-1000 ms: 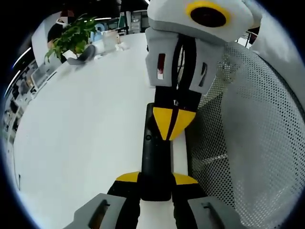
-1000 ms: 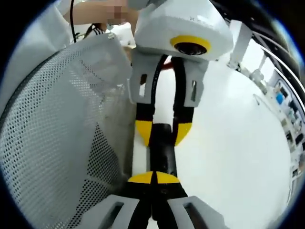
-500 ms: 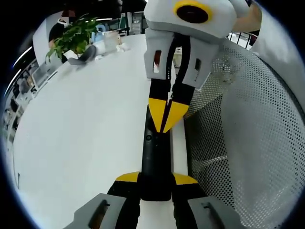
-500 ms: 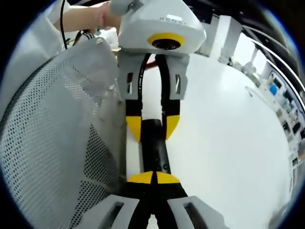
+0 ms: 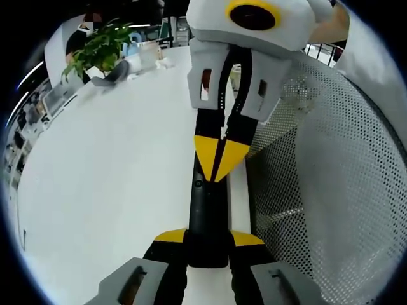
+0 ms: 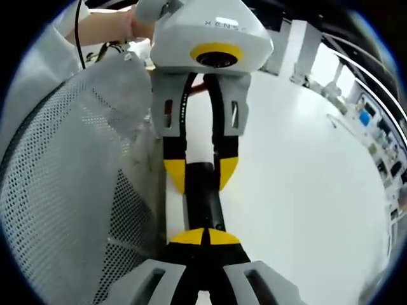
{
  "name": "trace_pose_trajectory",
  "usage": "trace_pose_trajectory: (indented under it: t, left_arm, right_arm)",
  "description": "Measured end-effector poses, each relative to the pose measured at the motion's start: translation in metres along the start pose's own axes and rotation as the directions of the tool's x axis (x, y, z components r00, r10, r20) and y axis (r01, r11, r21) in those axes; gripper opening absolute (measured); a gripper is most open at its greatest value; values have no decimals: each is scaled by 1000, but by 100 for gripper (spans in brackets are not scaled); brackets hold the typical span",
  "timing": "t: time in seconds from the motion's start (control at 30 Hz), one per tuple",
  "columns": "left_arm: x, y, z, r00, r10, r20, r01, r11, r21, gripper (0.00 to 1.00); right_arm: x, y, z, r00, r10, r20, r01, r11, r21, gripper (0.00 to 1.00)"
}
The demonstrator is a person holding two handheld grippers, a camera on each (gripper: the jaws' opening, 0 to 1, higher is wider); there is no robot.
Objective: Press the specified remote control buttons in sequence, fully releasing each button before pressing the next.
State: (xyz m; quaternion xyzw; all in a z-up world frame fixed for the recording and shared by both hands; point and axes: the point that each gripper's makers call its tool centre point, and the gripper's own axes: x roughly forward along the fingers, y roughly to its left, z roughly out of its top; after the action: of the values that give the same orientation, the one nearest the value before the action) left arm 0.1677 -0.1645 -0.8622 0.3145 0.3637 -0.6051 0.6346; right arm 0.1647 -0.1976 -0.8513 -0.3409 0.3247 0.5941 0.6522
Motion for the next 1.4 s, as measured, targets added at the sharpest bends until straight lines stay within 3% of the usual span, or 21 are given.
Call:
trace_pose_trajectory:
  t: [0.47, 0.8, 1.2, 1.4]
  left_arm:
    - [0, 0, 0, 1000, -1, 6, 1, 1000, -4, 24]
    - [0, 0, 0, 1000, -3, -3, 3, 1000, -1, 24]
    - [0, 1, 0, 1000, -2, -6, 2, 1000, 3, 24]
    - [0, 1, 0, 1000, 0, -7, 0, 1000, 3, 24]
  right_arm:
    - [1, -1, 0, 999, -3, -32, 3, 1000, -8, 0]
    - [2, -3, 0, 999, -13, -43, 15, 999, 36, 0]
    - [3, -3, 1, 997, -32, -74, 31, 999, -20, 0]
    - [3, -5, 2, 997, -33, -63, 33, 999, -3, 0]
